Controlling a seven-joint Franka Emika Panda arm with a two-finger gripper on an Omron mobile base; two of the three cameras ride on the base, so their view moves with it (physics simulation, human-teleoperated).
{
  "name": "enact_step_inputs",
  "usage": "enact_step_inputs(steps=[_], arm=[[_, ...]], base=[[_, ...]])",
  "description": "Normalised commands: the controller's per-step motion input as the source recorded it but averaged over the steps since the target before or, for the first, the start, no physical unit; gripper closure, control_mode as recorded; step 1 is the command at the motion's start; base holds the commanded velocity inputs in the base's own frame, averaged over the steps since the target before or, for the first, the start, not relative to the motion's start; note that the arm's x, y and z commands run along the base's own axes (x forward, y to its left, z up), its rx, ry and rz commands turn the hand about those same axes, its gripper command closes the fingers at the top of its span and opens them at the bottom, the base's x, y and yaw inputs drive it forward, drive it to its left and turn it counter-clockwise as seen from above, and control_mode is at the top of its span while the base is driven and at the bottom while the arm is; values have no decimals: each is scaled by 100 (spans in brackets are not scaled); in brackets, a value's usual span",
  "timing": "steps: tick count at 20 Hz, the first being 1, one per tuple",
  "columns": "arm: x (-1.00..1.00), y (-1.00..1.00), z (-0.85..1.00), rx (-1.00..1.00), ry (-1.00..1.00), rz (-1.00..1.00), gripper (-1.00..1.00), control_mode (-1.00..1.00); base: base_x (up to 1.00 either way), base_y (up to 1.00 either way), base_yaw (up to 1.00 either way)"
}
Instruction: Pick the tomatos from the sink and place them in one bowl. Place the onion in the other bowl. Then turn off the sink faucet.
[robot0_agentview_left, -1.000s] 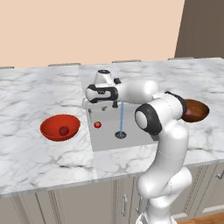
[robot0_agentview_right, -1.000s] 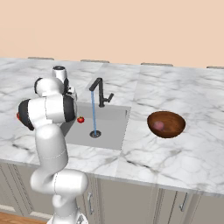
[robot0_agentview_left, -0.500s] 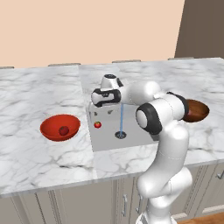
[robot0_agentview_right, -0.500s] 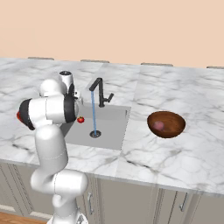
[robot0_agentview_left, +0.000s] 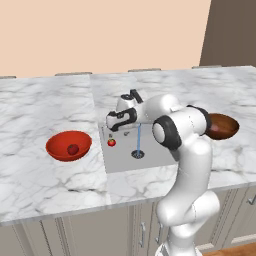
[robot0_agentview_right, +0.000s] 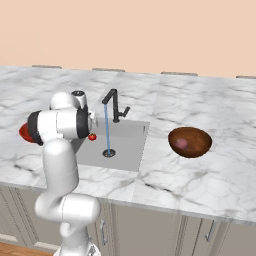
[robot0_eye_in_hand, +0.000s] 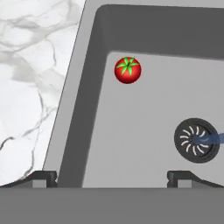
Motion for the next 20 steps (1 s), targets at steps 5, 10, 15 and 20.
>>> enact_step_inputs(steps=[5, 10, 15, 20], arm=[[19, -9, -27, 0, -6, -2, -100, -100], [18, -5, -26, 0, -8, -3, -100, -100], [23, 0, -26, 0, -9, 0, -100, -100], [23, 0, -25, 0, -5, 0, -100, -100]], base=[[0, 0, 0], [0, 0, 0], [0, 0, 0], [0, 0, 0]])
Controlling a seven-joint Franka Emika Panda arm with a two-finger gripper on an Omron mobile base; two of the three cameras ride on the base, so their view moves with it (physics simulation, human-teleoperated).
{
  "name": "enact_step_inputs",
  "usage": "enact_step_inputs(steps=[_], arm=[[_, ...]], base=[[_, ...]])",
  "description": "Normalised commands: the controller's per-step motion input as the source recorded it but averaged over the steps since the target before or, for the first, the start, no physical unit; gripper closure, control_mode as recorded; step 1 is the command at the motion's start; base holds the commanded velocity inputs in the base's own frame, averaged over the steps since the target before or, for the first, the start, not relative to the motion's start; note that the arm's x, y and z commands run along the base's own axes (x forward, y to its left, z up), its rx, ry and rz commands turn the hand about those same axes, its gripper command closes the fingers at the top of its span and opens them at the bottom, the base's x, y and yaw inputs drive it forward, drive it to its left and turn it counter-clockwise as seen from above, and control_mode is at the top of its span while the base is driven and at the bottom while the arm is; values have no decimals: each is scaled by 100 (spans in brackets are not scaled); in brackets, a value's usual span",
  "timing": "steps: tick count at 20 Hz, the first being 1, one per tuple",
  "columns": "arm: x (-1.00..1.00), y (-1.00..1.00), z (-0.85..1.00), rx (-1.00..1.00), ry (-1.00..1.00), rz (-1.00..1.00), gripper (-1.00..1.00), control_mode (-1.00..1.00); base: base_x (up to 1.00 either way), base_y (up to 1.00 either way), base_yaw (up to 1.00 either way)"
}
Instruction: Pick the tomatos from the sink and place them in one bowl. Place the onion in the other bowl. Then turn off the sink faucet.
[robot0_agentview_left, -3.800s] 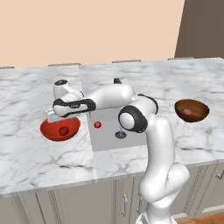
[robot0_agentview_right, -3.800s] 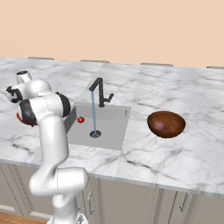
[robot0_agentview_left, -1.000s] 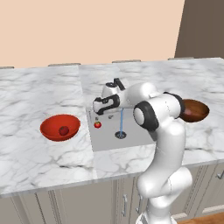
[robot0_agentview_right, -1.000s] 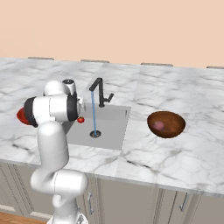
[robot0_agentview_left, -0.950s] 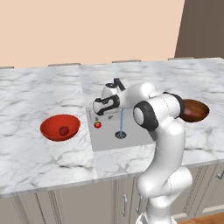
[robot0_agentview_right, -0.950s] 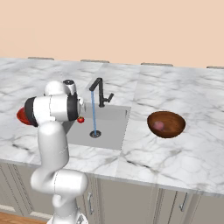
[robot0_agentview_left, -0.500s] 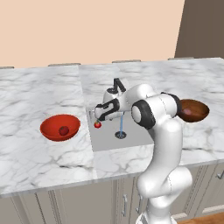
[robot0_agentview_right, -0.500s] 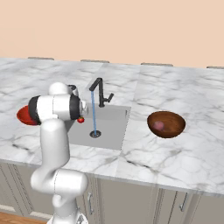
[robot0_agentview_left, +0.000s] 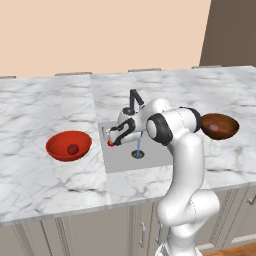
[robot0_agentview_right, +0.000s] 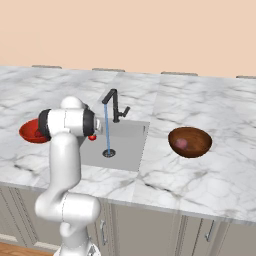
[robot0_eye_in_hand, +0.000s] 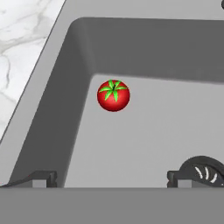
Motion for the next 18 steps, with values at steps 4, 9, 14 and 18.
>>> enact_step_inputs(steps=[4, 9, 14, 18], arm=[[24, 0, -16, 0, -3, 0, -100, -100], [20, 3, -10, 0, -2, -1, -100, -100], [15, 8, -12, 0, -1, -1, -100, -100], [18, 8, -13, 0, 0, -1, -100, -100]], base=[[0, 0, 0], [0, 0, 0], [0, 0, 0], [0, 0, 0]])
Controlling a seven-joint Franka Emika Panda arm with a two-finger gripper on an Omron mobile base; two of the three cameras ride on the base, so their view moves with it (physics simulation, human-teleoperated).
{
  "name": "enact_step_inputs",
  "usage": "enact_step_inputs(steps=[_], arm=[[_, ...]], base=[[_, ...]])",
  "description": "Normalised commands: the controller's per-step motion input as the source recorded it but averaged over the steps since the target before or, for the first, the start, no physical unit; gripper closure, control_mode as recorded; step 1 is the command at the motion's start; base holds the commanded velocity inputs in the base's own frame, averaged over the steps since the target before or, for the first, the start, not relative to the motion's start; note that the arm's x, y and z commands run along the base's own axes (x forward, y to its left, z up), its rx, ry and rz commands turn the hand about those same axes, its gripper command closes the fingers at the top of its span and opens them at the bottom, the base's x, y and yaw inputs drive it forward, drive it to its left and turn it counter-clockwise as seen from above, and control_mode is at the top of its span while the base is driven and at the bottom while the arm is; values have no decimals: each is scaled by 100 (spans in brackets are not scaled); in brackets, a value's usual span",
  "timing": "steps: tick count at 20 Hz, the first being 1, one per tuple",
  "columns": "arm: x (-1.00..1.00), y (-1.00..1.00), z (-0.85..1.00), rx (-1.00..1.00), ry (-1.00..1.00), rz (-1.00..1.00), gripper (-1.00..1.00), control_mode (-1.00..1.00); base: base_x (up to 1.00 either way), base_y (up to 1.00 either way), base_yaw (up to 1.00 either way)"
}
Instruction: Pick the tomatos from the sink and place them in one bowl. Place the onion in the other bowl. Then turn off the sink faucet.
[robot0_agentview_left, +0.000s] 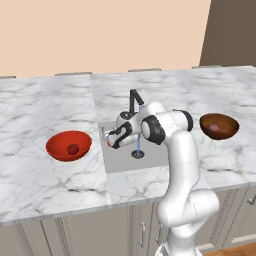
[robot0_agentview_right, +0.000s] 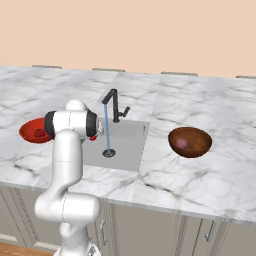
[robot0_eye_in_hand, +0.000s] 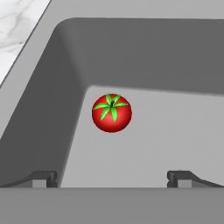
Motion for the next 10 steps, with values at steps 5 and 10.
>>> enact_step_inputs(steps=[5, 10], arm=[[21, 4, -13, 0, 0, 0, -100, -100], [20, 4, -14, 0, 0, 0, -100, -100]], base=[[0, 0, 0], [0, 0, 0]])
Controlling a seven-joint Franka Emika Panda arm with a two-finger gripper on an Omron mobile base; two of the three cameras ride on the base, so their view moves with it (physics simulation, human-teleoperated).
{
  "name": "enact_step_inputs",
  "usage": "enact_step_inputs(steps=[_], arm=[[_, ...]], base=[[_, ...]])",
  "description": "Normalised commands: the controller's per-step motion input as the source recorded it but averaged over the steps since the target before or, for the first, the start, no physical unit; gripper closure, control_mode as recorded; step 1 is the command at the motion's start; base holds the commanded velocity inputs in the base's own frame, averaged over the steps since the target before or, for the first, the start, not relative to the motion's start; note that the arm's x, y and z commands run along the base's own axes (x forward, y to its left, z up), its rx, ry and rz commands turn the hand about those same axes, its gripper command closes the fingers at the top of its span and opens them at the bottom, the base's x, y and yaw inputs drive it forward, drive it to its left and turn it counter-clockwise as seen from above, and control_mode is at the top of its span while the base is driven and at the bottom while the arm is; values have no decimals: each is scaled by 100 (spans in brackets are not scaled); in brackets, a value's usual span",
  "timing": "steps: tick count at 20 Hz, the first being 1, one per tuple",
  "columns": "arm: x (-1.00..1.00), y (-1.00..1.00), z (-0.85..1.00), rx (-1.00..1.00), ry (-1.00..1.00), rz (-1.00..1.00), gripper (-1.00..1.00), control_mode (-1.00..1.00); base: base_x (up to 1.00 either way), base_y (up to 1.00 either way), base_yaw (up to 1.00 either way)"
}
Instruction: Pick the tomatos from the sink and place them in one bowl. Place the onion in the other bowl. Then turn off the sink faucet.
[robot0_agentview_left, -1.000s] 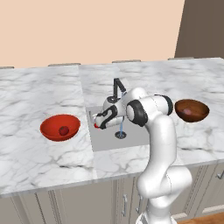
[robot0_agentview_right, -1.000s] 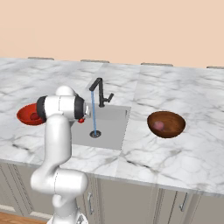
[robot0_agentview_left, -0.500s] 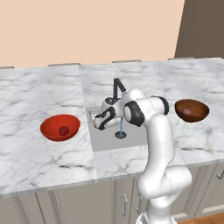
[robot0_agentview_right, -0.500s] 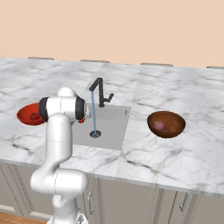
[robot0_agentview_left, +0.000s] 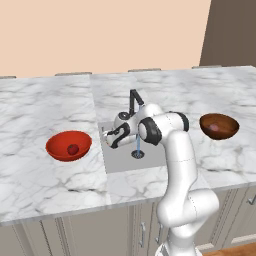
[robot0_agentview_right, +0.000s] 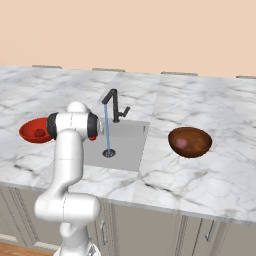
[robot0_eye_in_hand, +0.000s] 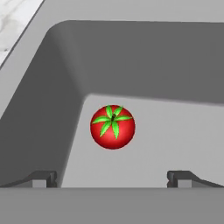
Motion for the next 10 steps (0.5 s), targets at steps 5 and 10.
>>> enact_step_inputs(steps=[5, 10], arm=[[17, 2, -15, 0, 0, 0, -100, -100], [4, 2, -28, 0, 0, 0, -100, -100]], base=[[0, 0, 0], [0, 0, 0]])
